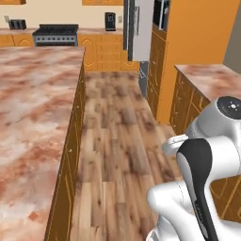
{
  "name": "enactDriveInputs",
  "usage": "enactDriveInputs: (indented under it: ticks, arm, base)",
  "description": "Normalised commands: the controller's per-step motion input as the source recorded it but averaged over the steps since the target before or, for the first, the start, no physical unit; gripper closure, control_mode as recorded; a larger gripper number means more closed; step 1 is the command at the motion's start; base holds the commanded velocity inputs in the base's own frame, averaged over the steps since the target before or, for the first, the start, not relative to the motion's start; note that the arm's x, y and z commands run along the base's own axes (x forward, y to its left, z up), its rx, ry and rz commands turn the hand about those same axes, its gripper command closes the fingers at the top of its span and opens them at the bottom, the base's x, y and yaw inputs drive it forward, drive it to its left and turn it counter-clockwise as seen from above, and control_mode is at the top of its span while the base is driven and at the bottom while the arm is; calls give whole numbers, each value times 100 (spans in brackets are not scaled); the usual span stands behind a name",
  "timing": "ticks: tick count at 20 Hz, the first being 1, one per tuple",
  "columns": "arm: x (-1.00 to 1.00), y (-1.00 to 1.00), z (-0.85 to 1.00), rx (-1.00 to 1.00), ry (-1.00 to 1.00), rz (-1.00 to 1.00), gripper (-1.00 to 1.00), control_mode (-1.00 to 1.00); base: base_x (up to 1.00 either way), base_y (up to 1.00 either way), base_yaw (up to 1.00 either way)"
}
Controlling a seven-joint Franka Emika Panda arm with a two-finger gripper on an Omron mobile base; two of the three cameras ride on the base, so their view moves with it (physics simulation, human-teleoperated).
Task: Open the fridge, grab two sodas, and place both sodas inside the bowl with ice on the dining counter.
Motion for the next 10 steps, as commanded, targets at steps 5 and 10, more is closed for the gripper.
enactDriveInputs:
  ticks: [5, 10]
  arm:
    - [0, 0, 0, 0, 0, 0, -100, 100]
    - [0, 0, 0, 0, 0, 0, -100, 100]
  base:
    - [100, -3, 0]
    - [100, 0, -1]
